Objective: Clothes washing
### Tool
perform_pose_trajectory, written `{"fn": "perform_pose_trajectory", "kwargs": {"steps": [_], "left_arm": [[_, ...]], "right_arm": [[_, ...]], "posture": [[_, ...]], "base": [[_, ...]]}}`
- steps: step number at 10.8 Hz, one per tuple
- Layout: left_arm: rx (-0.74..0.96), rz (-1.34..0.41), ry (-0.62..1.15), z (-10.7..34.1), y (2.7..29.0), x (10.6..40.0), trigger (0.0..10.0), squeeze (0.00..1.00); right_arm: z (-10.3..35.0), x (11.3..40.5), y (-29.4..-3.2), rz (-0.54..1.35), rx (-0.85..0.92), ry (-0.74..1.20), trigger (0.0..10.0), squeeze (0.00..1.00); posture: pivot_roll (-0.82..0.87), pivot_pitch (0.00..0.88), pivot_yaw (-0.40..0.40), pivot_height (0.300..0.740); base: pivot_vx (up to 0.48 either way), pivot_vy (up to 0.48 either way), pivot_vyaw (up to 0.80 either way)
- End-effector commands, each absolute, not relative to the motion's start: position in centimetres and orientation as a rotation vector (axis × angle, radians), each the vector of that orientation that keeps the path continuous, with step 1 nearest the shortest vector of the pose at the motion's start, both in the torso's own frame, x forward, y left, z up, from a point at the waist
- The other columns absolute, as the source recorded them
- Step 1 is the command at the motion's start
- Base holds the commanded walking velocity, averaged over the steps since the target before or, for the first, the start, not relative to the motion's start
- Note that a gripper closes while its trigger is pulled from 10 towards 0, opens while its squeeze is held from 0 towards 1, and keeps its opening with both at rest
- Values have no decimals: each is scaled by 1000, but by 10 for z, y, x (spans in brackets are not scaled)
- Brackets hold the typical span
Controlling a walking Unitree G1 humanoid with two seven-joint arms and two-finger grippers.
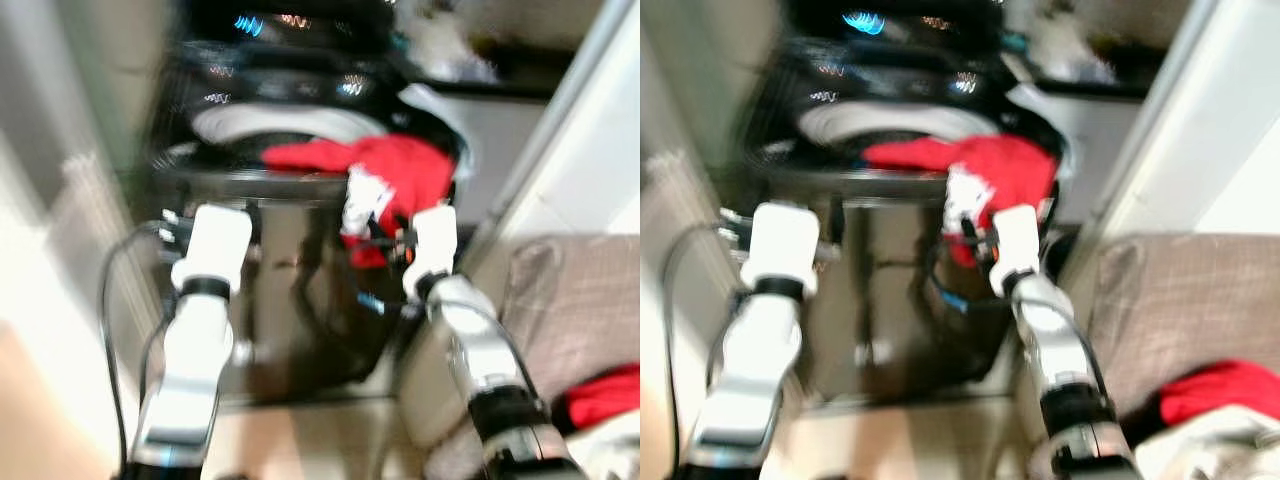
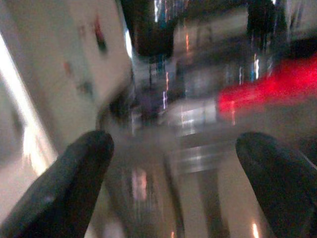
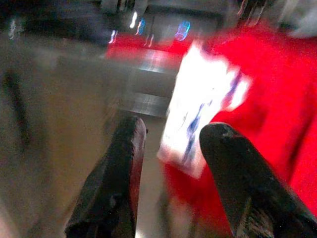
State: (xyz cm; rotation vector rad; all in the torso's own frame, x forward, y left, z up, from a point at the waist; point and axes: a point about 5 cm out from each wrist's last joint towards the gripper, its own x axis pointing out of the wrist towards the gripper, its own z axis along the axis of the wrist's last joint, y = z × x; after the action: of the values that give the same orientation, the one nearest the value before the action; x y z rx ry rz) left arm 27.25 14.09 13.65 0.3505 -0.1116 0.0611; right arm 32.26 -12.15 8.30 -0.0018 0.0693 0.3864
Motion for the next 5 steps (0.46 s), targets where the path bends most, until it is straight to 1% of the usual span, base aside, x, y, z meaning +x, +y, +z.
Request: {"fn": "perform_pose_trajectory", "kwargs": {"steps": [1, 2, 3, 4, 5], "left_arm": [[324, 2, -24, 118, 136, 276, 10000, 0], [336, -128, 204, 63, 137, 274, 10000, 0], [400, -221, 333, 29, 138, 265, 10000, 0], [367, -299, 583, -20, 146, 244, 10000, 0], [330, -332, 842, -61, 147, 216, 10000, 0]], "right_arm": [[65, 318, -135, 352, 2, 148, 10000, 0], [27, 304, -147, 308, 17, 328, 10000, 0], [12, 295, -150, 301, -30, 395, 10000, 0], [-11, 281, -149, 307, -4, 544, 10000, 0], [-44, 252, -163, 128, -11, 806, 10000, 0]], "posture": [[70, 0, -64, 740], [68, 0, -62, 740], [67, 0, -59, 740], [51, 0, -45, 740], [46, 0, -40, 740]], "base": [[0, 0, 0], [0, 0, 0], [0, 0, 0], [0, 0, 0], [0, 0, 0]]}}
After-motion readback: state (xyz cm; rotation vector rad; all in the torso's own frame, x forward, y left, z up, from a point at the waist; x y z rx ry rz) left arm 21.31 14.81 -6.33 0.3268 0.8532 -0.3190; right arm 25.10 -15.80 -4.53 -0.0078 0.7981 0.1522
